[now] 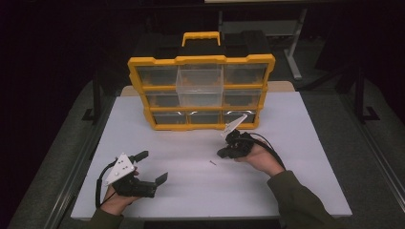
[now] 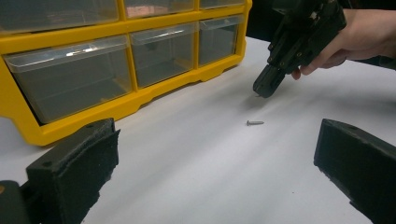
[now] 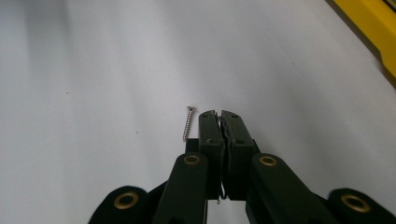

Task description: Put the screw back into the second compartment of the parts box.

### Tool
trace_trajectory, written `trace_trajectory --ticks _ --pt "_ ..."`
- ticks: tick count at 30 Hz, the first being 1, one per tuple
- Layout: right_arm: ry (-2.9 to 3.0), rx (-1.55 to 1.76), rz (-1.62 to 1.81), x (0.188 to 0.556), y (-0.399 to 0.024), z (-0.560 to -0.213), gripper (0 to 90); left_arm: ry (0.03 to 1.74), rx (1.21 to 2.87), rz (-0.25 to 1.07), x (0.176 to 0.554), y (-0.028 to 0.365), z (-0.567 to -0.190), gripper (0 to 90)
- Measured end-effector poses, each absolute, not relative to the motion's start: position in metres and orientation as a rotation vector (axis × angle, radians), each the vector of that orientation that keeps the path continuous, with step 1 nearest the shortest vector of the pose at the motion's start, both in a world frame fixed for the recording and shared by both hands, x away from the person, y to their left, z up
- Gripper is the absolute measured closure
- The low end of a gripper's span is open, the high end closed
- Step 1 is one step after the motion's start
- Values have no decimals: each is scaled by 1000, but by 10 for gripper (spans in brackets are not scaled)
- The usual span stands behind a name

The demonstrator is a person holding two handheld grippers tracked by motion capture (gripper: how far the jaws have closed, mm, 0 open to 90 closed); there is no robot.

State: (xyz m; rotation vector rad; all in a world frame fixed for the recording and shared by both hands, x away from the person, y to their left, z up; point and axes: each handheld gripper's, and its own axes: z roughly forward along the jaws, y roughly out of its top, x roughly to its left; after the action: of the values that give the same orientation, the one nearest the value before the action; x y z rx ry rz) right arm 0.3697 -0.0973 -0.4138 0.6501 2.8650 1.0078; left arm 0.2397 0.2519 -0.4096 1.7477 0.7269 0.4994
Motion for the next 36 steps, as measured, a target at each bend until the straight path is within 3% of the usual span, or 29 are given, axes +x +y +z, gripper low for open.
trace_trajectory --ticks 36 --pt "2829 665 1228 376 -124 -354 868 732 1752 499 240 251 -411 0"
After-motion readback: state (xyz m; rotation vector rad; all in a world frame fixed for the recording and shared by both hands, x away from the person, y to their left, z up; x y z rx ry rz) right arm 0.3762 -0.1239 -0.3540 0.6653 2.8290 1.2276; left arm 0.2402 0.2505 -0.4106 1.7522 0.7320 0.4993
